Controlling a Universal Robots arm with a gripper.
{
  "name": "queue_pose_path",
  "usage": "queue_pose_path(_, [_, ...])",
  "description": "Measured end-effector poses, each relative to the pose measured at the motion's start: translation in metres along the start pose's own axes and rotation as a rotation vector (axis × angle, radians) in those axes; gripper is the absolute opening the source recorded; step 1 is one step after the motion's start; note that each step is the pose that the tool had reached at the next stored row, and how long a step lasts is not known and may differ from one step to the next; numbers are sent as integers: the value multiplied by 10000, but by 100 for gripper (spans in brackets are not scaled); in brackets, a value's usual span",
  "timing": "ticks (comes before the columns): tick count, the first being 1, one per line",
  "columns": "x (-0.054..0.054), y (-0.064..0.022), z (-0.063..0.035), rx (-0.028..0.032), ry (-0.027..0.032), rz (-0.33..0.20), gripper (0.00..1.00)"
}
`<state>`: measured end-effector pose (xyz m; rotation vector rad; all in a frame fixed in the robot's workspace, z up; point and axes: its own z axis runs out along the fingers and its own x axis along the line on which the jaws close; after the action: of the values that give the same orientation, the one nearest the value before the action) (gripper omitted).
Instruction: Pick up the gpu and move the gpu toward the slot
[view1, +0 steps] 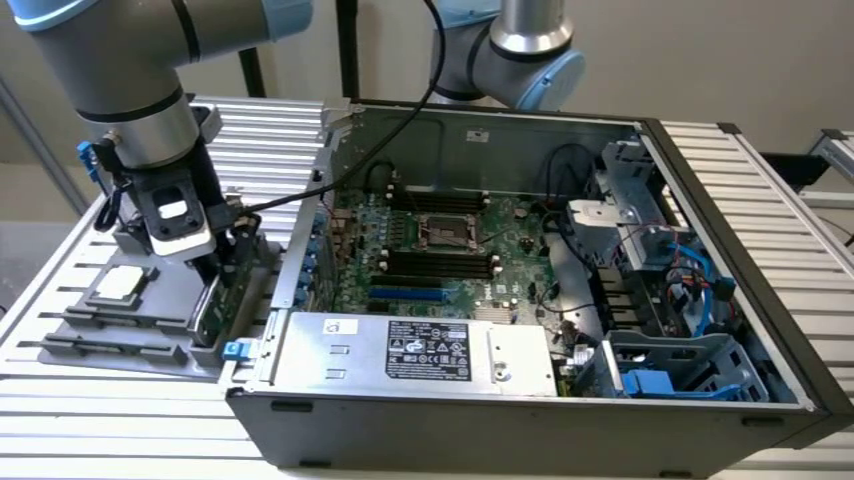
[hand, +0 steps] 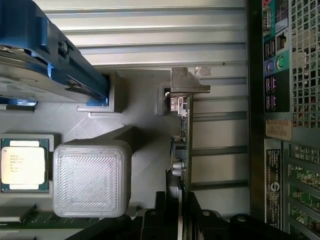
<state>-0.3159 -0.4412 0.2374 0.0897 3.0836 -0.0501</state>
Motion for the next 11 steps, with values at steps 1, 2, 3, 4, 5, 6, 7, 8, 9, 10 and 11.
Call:
queue_pose_path(1, [0,0,0,0,1,0,29])
queue_pose_path(2, [0,0,0,1,0,0,29])
queue_pose_path(3, [0,0,0,0,0,0,27])
queue_pose_path(4, [0,0,0,0,0,0,27])
queue_pose_path(5, [0,0,0,0,0,0,26])
queue_pose_path(6, [0,0,0,0,1,0,26])
queue_pose_path(7, [0,0,0,-5,0,0,26])
queue_pose_path(8, [0,0,-2,-12,0,0,26])
queue_pose_path(9, [0,0,-6,-20,1,1,26])
queue_pose_path(10, [-1,-1,-11,-34,3,1,26])
queue_pose_path(11, [-1,-1,-16,-51,3,2,26])
